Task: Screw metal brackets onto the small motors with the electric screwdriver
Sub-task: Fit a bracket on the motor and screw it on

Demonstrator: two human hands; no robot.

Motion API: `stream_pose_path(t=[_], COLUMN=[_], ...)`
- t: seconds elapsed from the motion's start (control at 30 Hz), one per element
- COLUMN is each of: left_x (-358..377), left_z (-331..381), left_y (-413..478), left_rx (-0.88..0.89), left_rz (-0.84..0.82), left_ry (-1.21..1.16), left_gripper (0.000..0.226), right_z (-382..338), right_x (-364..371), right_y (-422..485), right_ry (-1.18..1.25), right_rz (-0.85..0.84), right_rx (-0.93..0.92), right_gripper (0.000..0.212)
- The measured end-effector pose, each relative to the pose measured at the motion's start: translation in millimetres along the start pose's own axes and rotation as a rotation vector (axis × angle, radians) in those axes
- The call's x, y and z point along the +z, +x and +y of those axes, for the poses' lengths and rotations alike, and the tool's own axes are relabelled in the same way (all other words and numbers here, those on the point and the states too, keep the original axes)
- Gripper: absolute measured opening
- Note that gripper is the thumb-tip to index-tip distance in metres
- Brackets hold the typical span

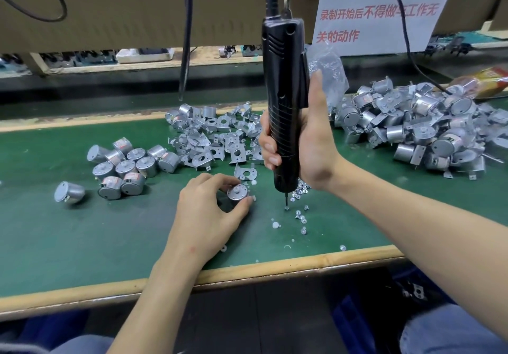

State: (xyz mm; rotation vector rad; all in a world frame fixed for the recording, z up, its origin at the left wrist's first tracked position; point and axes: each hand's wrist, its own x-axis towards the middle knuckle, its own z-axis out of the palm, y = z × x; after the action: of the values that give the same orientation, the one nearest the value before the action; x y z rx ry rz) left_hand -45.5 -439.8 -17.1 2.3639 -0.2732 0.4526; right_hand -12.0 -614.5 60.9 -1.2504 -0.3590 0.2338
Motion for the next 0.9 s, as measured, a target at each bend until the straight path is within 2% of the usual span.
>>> stream_pose_path(t=[0.5,0.9], left_x=[2.0,4.7], left_z=[-3.4,-8.9], left_y=[-1.9,1.0], left_rx=[-0.042,-0.018], left_rz=[-0.094,-0.112], left_ry=[0.019,0.042], left_gripper=[0.047,0.045], right_z=[3.5,2.8], right_x=[3.8,3.3], right_y=[0.0,-2.3], right_ry=[-0.011,-0.033], right_rz=[-0.005,0.011], right_rx=[0.006,0.002], right_gripper=[0.081,0.081])
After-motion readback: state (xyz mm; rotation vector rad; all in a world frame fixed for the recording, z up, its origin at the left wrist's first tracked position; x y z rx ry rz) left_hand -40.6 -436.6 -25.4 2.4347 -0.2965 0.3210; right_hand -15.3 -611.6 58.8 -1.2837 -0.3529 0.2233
